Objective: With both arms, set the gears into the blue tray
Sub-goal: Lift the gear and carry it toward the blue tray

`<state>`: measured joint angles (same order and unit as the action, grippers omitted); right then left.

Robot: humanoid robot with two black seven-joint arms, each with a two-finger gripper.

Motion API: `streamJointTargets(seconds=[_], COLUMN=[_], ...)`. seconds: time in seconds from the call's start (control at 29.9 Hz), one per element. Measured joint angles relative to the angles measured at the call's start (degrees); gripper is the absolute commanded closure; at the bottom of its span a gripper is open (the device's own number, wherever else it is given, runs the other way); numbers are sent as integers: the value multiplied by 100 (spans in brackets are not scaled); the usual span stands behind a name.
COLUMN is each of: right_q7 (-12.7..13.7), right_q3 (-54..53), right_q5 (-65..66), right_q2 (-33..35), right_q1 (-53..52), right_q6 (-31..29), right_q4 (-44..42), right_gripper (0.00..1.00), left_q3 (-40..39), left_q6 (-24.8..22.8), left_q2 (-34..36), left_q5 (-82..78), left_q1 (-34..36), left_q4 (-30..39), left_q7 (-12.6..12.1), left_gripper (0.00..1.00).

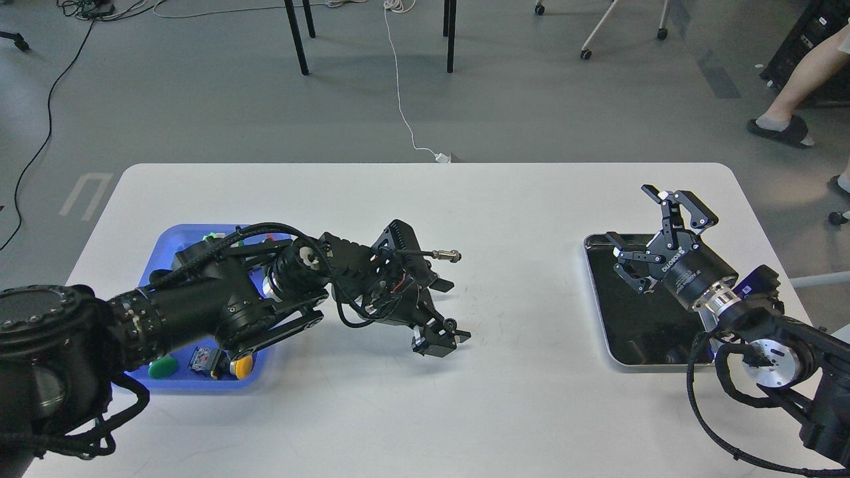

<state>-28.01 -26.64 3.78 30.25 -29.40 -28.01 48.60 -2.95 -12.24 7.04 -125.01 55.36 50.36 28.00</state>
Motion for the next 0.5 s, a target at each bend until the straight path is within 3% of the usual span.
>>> streamJointTargets(seconds=[0.2,0.43,0.5], right_q7=[0,2,2], right_q3=[-7,-7,-7], right_q5=[0,0,0], right_q2=[7,7,7], right_q1=[-4,-4,-5], right_q6=[0,0,0], right_q4=[0,0,1], right_gripper=[6,6,6], left_q3=[115,150,154], left_q6=[2,3,3], left_q2=[-26,12,20], left_q5=[0,0,0], left_q1=[0,-52,-57], left_q4=[-29,-43,-43], left_q7=[0,0,0], left_gripper=[44,45,51])
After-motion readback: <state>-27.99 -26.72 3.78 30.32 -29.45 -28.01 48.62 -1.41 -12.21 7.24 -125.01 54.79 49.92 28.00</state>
